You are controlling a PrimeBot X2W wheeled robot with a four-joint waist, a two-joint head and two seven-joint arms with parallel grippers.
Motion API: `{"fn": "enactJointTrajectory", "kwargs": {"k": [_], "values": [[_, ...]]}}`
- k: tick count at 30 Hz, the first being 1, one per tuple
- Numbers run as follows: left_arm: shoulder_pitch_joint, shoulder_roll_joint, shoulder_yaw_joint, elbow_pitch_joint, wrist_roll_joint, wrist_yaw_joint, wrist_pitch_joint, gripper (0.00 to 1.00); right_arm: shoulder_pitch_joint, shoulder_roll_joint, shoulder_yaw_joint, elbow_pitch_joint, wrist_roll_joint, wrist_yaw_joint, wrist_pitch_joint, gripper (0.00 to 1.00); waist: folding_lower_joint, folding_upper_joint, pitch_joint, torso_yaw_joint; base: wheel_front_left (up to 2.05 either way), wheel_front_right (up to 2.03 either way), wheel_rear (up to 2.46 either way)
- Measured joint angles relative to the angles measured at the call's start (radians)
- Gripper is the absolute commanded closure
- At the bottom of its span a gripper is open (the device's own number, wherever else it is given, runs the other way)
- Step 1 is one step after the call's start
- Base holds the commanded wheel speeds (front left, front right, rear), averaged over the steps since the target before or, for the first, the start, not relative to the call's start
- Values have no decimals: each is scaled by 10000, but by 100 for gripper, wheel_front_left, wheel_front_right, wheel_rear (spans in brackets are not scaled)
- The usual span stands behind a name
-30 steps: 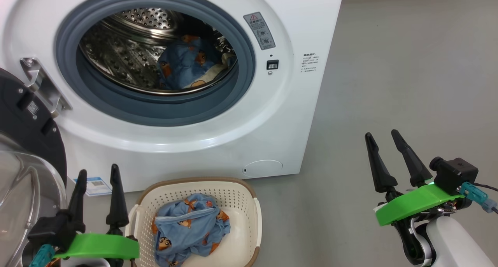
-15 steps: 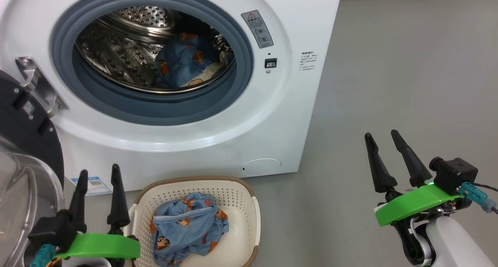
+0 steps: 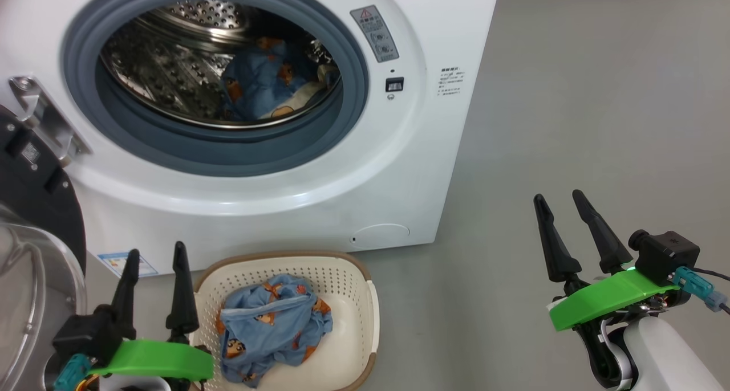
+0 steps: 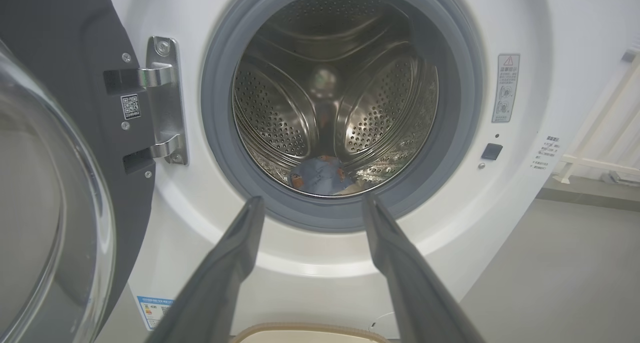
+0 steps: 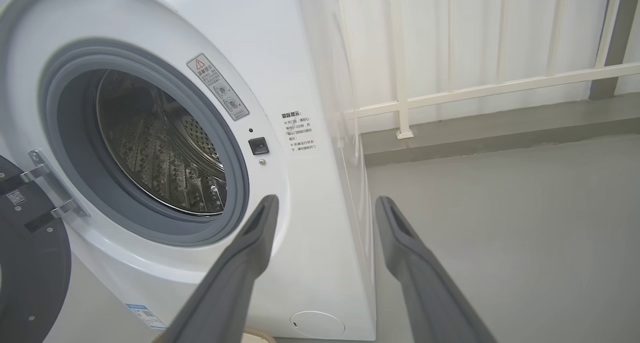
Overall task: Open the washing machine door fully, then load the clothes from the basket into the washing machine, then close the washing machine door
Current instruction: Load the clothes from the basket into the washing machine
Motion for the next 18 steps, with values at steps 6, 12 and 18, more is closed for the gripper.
{"fn": "enactJointTrajectory", "kwargs": {"k": [6,12,18], "values": [[-106,25,-153,245,-13,-6,291,0,-32,13,2,-10,-2,0,0,0,0,0,383,-16,0,0,0],[-610,56,-403,771,-13,-79,593,0,-77,40,0,-50,-84,0,0,0,0,0,948,-70,0,0,0],[-1332,115,-704,1693,-8,-257,913,0,-508,104,-17,-209,-161,0,0,0,0,0,1671,-168,0,0,0]]}}
